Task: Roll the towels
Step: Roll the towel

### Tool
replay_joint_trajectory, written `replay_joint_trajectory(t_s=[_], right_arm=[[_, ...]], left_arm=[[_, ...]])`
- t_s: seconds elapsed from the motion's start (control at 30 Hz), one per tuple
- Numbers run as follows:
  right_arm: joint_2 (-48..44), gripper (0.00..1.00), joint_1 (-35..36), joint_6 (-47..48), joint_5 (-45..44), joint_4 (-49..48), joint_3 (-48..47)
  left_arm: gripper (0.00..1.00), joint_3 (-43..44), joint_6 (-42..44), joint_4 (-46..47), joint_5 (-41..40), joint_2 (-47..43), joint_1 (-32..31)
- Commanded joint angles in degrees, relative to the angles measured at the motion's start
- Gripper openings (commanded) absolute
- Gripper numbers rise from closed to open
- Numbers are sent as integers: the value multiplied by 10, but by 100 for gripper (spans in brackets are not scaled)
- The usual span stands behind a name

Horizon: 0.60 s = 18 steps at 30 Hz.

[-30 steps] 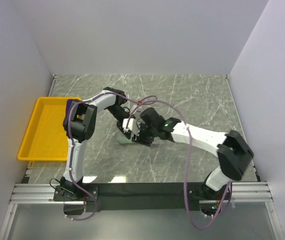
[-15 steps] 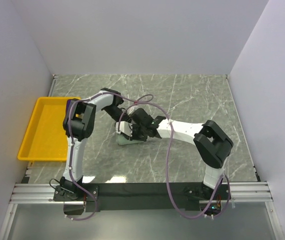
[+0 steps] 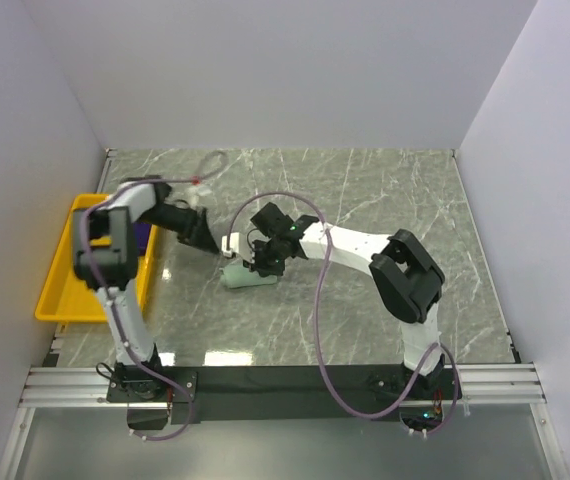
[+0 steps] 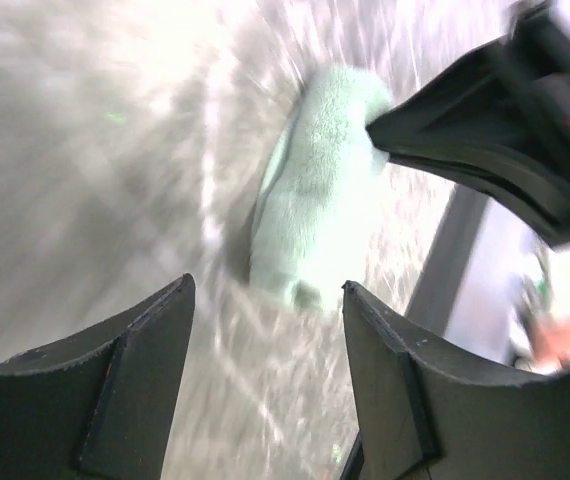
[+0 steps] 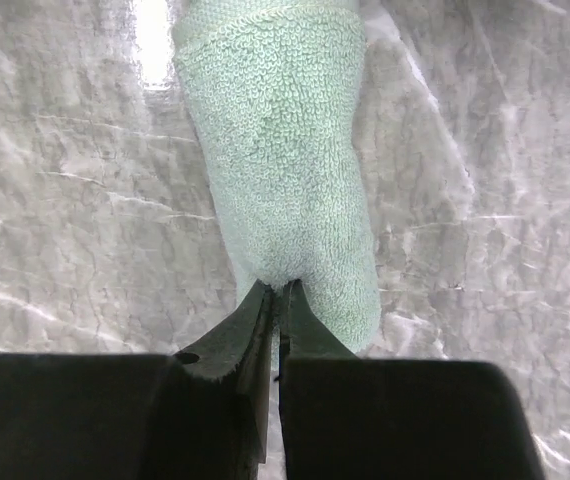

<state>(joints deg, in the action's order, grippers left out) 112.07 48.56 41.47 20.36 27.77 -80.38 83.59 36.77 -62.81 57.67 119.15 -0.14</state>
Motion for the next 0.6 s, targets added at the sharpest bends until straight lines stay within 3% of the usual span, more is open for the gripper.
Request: replay_joint_trajectory(t_s=[0.0, 0.13, 0.3, 0.47, 0.57], right_arm=[[46, 0, -13, -17, 37, 100, -22], [83, 0, -30, -28, 67, 134, -67], [111, 0, -43, -35, 93, 171, -114], [130, 0, -47, -37, 106, 196, -140], [145, 0, -47, -35, 111, 210, -161]], left_arm=[[66, -45, -50, 101, 37, -153, 57], [66, -131, -32, 174, -43, -298, 72], [71, -318, 96, 259, -136, -507, 38], [78, -486, 138, 383, -229, -657, -123], [81, -524, 122, 479, -276, -658, -212]])
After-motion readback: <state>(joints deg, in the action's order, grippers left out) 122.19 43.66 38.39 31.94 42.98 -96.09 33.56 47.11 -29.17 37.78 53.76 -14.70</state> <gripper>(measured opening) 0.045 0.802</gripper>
